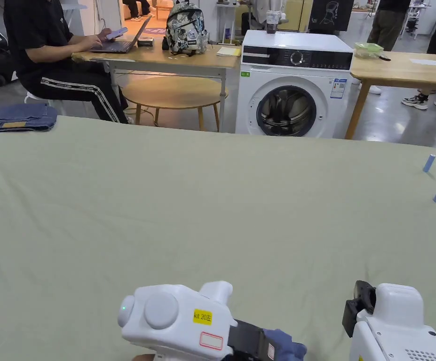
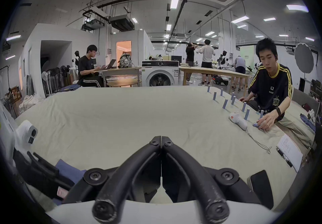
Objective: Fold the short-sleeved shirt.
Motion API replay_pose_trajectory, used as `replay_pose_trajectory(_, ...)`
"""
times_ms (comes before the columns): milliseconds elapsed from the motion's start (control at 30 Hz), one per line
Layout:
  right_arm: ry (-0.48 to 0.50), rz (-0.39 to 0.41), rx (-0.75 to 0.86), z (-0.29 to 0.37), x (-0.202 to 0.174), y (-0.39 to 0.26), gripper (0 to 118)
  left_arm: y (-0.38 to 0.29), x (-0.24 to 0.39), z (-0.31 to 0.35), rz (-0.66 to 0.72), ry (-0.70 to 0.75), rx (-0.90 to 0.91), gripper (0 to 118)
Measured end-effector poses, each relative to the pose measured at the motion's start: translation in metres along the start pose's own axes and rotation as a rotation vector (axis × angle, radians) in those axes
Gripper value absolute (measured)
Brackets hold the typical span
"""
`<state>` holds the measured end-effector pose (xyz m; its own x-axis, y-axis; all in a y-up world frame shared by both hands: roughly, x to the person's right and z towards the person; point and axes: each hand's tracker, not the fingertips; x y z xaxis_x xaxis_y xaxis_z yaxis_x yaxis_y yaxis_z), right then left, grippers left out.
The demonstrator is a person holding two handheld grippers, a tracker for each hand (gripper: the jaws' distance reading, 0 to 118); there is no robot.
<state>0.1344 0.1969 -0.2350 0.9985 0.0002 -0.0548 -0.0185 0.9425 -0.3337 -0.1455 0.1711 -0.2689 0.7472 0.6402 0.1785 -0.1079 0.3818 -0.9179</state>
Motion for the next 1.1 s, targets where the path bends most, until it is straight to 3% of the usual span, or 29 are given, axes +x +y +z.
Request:
replay_pose_trajectory(33,0.001,0.0,0.0,0.0,0.0,0.0,0,0.001,-0.004,-0.003,-0.007,0.023,0.008,42)
replay_pose_trajectory(100,0.002,-0.002,-0.001,0.001,0.0,-0.001,0,0.001,-0.014,-0.017,0.017,0.032,-0.022,16)
replay_pose_trajectory(133,0.002,-0.003,-0.001,0.001,0.0,-0.001,0,0.0,-0.02,-0.027,0.045,0.029,-0.027,14)
replay_pose_trajectory(300,-0.004,-0.004,-0.006,0.002,0.004,-0.002,0,-0.015,-0.03,-0.072,0.152,-0.19,-0.072,7)
replay_pose_trajectory(567,-0.021,-0.006,-0.003,0.002,0.01,0.0,0,-0.026,-0.029,-0.091,0.139,-0.113,-0.085,0)
replay_pose_trajectory(767,-0.018,-0.008,0.021,0.0,0.004,0.005,0,-0.009,-0.009,-0.032,-0.016,-0.094,0.082,0)
replay_pose_trajectory(933,-0.011,-0.006,0.058,-0.007,-0.006,0.018,0,0.004,0.017,0.043,-0.264,0.216,0.406,0)
replay_pose_trajectory(1100,-0.005,0.013,0.124,-0.009,-0.019,0.031,0,-0.002,0.023,0.094,-0.391,0.489,0.726,0)
